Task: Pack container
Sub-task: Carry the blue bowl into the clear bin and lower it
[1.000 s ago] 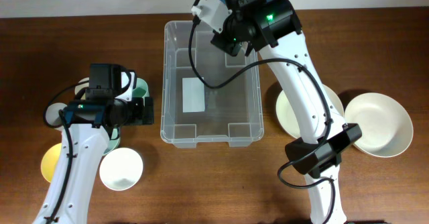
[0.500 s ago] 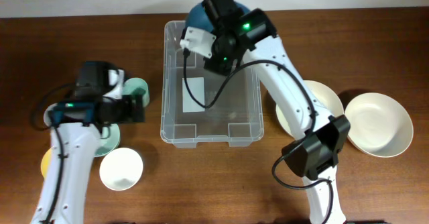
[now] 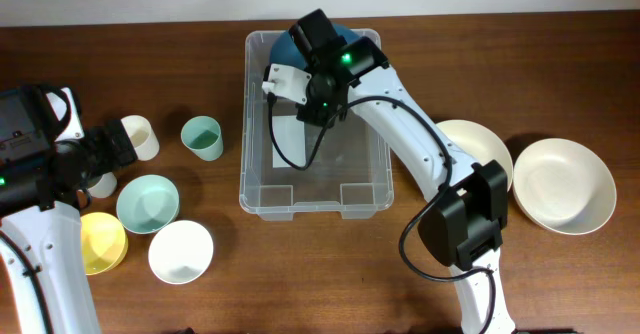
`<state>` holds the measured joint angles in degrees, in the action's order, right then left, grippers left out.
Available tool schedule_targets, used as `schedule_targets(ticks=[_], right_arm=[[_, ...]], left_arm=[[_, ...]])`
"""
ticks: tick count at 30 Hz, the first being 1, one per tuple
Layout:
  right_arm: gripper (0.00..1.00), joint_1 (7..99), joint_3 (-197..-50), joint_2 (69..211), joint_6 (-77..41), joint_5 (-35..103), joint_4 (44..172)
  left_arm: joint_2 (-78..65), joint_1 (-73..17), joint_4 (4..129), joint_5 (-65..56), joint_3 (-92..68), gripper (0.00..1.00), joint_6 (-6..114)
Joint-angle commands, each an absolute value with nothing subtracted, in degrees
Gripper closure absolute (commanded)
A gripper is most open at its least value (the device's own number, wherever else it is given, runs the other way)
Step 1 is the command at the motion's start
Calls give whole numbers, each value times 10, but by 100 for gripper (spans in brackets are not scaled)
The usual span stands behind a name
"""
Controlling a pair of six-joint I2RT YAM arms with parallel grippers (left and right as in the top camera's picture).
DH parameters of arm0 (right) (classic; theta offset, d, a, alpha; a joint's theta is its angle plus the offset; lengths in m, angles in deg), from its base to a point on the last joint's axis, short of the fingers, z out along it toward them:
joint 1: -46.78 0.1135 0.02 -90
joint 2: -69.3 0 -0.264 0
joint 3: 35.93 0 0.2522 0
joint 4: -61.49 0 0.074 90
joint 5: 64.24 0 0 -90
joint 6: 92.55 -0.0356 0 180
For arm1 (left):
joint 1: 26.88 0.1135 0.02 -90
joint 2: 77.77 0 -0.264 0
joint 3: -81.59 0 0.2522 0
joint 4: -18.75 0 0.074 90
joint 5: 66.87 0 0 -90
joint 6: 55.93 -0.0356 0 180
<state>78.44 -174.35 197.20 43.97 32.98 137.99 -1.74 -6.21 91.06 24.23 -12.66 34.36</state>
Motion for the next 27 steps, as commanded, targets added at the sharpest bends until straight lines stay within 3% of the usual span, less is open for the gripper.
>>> schedule_targets(ticks=[1, 15, 22, 27], right_arm=[[96, 790, -1719, 1963, 442, 337, 1353], [96, 790, -1638, 1964, 441, 338, 1277], [66, 790, -1638, 1964, 439, 342, 1285], [56, 790, -1639, 1964, 439, 342, 1285]], left_arm=[[-19, -58, 911, 226, -133, 0, 349], [-19, -58, 913, 226, -133, 1, 349], [-19, -58, 913, 226, -133, 0, 349], [-19, -58, 913, 226, -133, 0, 349]])
